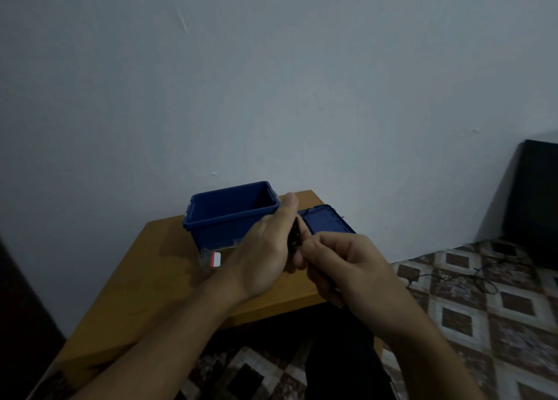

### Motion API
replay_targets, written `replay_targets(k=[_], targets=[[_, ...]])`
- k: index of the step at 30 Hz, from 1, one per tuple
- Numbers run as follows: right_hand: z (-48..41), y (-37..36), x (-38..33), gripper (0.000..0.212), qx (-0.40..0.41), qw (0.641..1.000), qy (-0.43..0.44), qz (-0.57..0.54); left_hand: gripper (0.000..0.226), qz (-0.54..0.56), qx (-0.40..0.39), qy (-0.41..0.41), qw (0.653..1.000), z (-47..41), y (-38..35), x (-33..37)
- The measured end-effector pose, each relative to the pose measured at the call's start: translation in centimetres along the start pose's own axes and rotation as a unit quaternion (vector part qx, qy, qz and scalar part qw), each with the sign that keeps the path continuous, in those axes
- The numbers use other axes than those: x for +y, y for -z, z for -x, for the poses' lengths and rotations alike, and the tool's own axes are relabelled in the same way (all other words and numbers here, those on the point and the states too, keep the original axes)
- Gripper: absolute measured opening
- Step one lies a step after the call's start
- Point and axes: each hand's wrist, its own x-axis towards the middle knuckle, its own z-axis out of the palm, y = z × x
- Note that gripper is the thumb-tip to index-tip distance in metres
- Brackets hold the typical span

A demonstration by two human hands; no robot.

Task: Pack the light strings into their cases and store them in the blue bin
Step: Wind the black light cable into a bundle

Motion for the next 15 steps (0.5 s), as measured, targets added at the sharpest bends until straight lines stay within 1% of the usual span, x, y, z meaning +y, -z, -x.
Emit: replay_targets(k=[2, 6, 9, 12, 13, 15], targets=[[0.04, 0.07, -0.08, 0.034, 0.004, 1.0, 0.003, -0.001, 0.083, 0.006, -0.017, 0.02, 1.0, 0.02, -0.04, 0.05], [0.06, 0.21, -0.22, 0.036, 0.023, 0.999, 0.007, -0.022, 0.073, 0.019, -0.02, 0.05, 0.998, 0.39, -0.05, 0.31], [-0.01, 0.42, -0.28, 0.035, 0.057, 0.997, 0.021, -0.043, 0.08, 0.008, -0.039, 0.063, 0.997, 0.59, 0.11, 0.5], [-0.02, 0.75, -0.25, 0.032, 0.083, 0.995, 0.032, -0.044, 0.076, 0.007, -0.05, 0.081, 0.995, 0.75, 0.28, 0.77], [0.01, 0.86, -0.28, 0.029, 0.083, 0.995, 0.036, -0.051, 0.078, -0.002, -0.062, 0.085, 0.994, 0.73, 0.33, 0.73], [0.08, 0.99, -0.34, 0.025, 0.074, 0.993, 0.046, -0.081, 0.089, -0.013, -0.097, 0.089, 0.991, 0.63, 0.51, 0.38]])
